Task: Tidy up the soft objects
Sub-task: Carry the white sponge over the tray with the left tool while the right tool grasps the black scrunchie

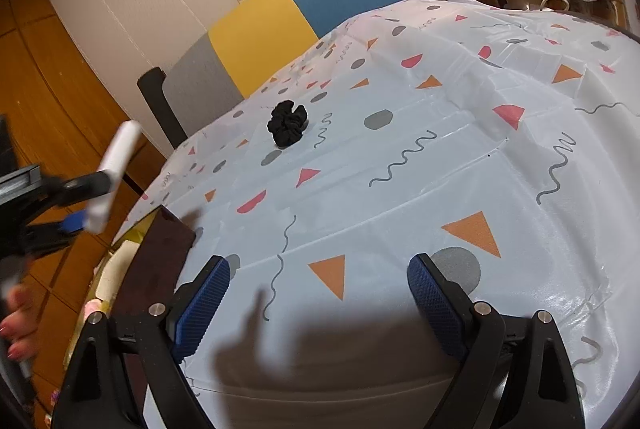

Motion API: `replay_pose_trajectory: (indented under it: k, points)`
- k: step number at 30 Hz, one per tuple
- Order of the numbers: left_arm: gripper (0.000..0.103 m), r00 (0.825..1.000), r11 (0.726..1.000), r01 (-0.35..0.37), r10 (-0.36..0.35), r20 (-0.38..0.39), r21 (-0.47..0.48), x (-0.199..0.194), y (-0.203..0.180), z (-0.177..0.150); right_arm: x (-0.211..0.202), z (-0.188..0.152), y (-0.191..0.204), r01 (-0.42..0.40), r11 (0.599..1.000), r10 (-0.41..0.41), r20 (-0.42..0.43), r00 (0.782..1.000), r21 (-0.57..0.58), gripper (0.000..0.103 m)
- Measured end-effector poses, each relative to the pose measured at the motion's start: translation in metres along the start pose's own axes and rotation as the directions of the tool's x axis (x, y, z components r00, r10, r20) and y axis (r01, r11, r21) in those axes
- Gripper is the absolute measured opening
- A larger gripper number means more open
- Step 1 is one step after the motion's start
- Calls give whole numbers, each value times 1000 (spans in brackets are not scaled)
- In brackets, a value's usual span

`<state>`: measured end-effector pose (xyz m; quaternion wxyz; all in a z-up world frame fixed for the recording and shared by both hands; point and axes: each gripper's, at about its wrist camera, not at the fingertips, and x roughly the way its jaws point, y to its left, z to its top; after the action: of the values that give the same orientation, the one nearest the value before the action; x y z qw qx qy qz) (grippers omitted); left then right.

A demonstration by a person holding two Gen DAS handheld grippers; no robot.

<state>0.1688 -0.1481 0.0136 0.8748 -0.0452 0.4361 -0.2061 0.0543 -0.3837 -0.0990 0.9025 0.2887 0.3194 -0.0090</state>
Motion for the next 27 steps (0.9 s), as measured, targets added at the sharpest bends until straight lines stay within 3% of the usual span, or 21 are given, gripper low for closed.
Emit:
replay_pose_trajectory:
  k: [7, 12, 18, 27]
  points:
    - [57, 997, 997, -38, 42, 62, -61, -47, 50, -25, 11, 7, 26, 136, 983, -146, -75, 986, -124, 92]
    - [57, 996, 991, -67, 74, 56, -116, -56, 84, -37, 22, 34, 41, 107, 989, -114, -60, 992, -104, 92]
    - [57, 997, 988, -50, 58, 50, -145, -62, 100, -56, 46, 70, 63, 160, 967, -164, -4, 987, -197, 92]
    - [57, 999, 987, -29, 34, 33, -156, -69, 108, -74, 111, 112, 75, 232, 936, -238, 8, 971, -265, 92]
